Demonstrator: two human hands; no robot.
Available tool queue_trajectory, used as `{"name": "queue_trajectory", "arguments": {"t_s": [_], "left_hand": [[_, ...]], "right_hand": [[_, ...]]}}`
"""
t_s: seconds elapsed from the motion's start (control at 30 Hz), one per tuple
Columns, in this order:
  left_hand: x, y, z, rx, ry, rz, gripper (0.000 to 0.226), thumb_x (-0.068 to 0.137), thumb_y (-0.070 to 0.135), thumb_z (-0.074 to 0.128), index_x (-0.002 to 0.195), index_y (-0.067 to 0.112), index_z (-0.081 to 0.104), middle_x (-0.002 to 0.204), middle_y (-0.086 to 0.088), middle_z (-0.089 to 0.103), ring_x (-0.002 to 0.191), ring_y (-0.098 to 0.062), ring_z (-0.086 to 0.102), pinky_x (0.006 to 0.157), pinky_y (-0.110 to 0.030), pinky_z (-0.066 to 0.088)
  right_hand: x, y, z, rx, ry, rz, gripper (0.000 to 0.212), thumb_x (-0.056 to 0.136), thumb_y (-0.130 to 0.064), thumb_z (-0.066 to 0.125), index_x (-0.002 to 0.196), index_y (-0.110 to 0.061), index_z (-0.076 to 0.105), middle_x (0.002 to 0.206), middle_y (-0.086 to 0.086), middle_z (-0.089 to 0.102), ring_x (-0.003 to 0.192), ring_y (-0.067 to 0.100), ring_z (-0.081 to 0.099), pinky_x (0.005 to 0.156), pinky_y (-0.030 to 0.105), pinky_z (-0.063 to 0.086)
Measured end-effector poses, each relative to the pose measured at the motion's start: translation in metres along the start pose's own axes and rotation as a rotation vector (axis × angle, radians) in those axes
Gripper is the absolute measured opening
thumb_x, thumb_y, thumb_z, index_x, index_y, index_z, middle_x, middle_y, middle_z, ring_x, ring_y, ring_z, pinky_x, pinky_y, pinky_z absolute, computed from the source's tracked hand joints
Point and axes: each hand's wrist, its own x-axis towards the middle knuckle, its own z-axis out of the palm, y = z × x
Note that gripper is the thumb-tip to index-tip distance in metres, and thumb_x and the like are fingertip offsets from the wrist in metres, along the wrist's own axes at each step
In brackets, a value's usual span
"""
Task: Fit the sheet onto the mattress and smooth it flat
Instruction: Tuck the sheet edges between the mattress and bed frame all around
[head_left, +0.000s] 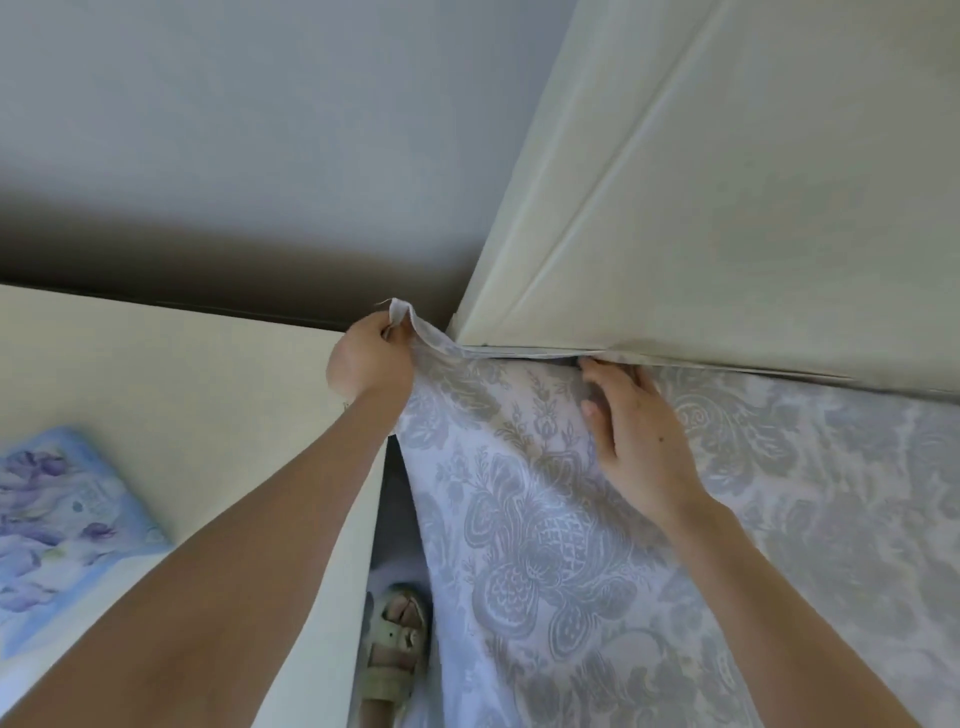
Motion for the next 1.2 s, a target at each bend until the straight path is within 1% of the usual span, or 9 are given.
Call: {"name": "queue_trajectory", "arguments": {"t_s": [0.13,0.2,0.3,0.37,0.47,0.6,0.87,1.0,1.2], "left_hand": [[-0.011,0.015,0.002,0.040,0.168,0.080,0.024,0.093,0.018,0.043,0.108,0.005,0.055,0.105,-0.017,0.053,0.091,-0.033,0.050,0.071,-0.033,0.034],[-0.037,0.013,-0.003,-0.083,0.286,0.170,0.017,0.087,0.012,0.046,0.099,0.000,0.051,0.099,-0.018,0.055,0.089,-0.034,0.050,0.078,-0.034,0.034],[-0.089,0.001,0.001,-0.336,0.049,0.322,0.008,0.087,0.015,0.050,0.084,0.010,0.056,0.083,-0.005,0.057,0.075,-0.022,0.055,0.071,-0.034,0.045],[-0.105,-0.004,0.011,-0.430,-0.166,0.397,0.027,0.095,0.024,0.043,0.105,0.012,0.065,0.102,0.005,0.061,0.094,-0.010,0.058,0.086,-0.021,0.047],[-0.096,-0.007,0.036,-0.608,-0.477,0.109,0.040,0.100,0.042,0.033,0.130,0.027,0.055,0.130,0.013,0.053,0.121,-0.003,0.047,0.107,-0.017,0.032],[-0.076,-0.008,0.064,-0.738,-0.732,-0.343,0.076,0.069,0.086,0.034,0.120,0.036,0.061,0.120,0.005,0.065,0.113,-0.016,0.059,0.106,-0.041,0.042],[-0.075,0.005,0.070,-0.708,-0.517,-0.252,0.065,0.083,0.069,0.014,0.113,0.037,0.062,0.128,-0.004,0.058,0.124,-0.022,0.048,0.109,-0.043,0.035],[-0.085,0.004,0.070,-0.829,-0.664,-0.394,0.106,0.052,0.100,0.021,0.124,0.032,0.059,0.123,-0.004,0.064,0.116,-0.023,0.058,0.106,-0.044,0.041],[-0.088,0.013,0.049,-0.978,-0.915,-0.397,0.082,0.078,0.081,0.017,0.114,0.026,0.065,0.110,-0.007,0.071,0.104,-0.021,0.066,0.098,-0.039,0.049]], "right_hand": [[0.007,0.007,0.009,-0.038,-0.096,0.056,0.047,0.098,-0.032,0.027,0.126,-0.008,0.055,0.118,0.005,0.065,0.111,0.013,0.045,0.099,0.041,0.041],[0.009,0.007,0.015,-0.087,-0.140,0.087,0.053,0.097,-0.038,0.019,0.129,-0.013,0.054,0.121,0.002,0.064,0.115,0.017,0.052,0.103,0.038,0.038],[0.012,0.005,0.022,-0.114,-0.168,0.132,0.059,0.096,-0.040,0.014,0.127,-0.014,0.056,0.120,0.002,0.064,0.116,0.021,0.055,0.103,0.039,0.038],[0.014,0.004,0.024,-0.139,-0.171,0.140,0.059,0.096,-0.040,0.014,0.127,-0.013,0.056,0.120,0.004,0.064,0.116,0.023,0.055,0.103,0.041,0.037],[0.013,0.003,0.025,-0.159,-0.177,0.137,0.060,0.096,-0.040,0.012,0.129,-0.014,0.055,0.122,0.002,0.064,0.118,0.022,0.054,0.105,0.042,0.035],[0.014,0.003,0.025,-0.123,-0.206,0.149,0.065,0.094,-0.045,0.008,0.133,-0.016,0.051,0.129,0.001,0.059,0.126,0.020,0.048,0.109,0.040,0.028],[0.012,0.009,0.028,-0.058,-0.125,0.098,0.058,0.096,-0.042,0.016,0.128,-0.015,0.055,0.122,-0.001,0.064,0.118,0.018,0.053,0.103,0.042,0.033],[0.008,0.010,0.028,0.008,-0.011,0.042,0.047,0.098,-0.034,0.024,0.124,-0.015,0.057,0.111,-0.002,0.067,0.106,0.016,0.059,0.097,0.042,0.036],[-0.001,0.004,0.023,0.092,0.151,-0.086,0.046,0.095,-0.026,0.030,0.121,-0.002,0.061,0.116,0.009,0.066,0.108,0.025,0.060,0.092,0.042,0.043]]}}
